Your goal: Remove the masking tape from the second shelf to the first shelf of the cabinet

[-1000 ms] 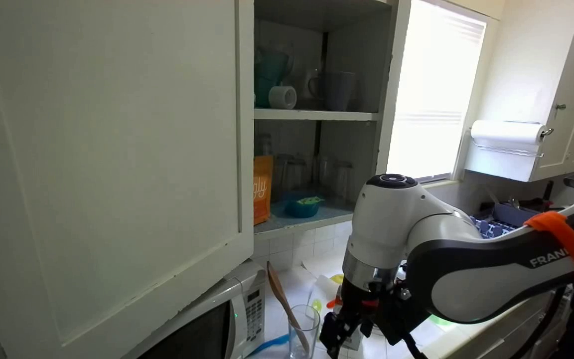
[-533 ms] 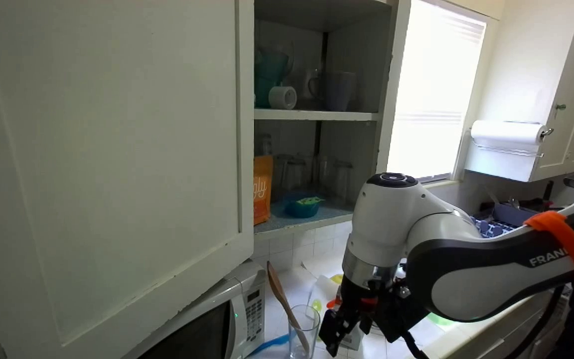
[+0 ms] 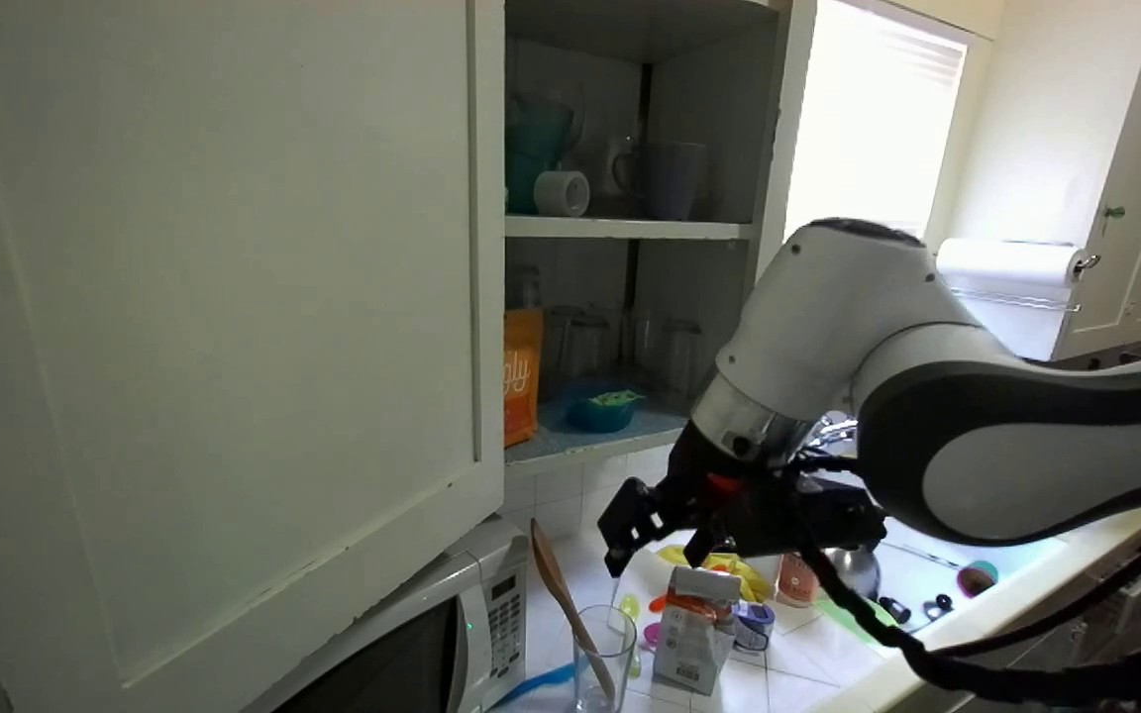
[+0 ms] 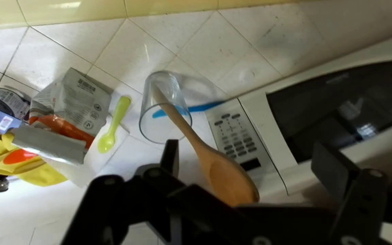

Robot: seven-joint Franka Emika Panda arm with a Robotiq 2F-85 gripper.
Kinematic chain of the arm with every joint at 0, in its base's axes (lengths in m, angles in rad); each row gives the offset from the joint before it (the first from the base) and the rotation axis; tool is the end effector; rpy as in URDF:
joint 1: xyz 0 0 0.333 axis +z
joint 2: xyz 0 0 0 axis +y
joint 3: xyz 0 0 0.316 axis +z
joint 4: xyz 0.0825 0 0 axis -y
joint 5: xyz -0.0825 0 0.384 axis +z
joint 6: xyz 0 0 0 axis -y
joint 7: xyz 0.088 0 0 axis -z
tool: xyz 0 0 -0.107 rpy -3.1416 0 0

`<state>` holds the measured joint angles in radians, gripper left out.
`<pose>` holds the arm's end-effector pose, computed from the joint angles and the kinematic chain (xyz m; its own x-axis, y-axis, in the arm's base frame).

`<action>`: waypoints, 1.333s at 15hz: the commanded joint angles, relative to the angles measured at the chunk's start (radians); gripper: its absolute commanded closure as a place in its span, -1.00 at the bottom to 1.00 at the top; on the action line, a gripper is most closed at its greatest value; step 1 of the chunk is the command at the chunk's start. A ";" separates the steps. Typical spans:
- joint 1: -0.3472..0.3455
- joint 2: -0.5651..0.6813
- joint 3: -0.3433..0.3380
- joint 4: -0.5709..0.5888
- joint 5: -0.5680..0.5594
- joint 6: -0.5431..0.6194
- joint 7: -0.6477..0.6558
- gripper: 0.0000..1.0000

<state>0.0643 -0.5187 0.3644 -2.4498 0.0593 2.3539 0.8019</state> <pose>0.3890 0.1931 0.5133 0.8403 -0.4096 0.3551 -0.3637 -0.9117 -0.1910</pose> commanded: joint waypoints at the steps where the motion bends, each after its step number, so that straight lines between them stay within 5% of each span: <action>1: -0.021 -0.132 -0.006 -0.002 -0.011 -0.008 0.125 -1.00; 10: -0.117 -0.285 -0.084 0.065 0.030 0.117 0.241 -1.00; 20: -0.299 -0.230 -0.041 0.135 0.021 0.550 0.317 -1.00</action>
<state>-0.1792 -0.7853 0.2960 -2.3499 0.0749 2.8070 1.0890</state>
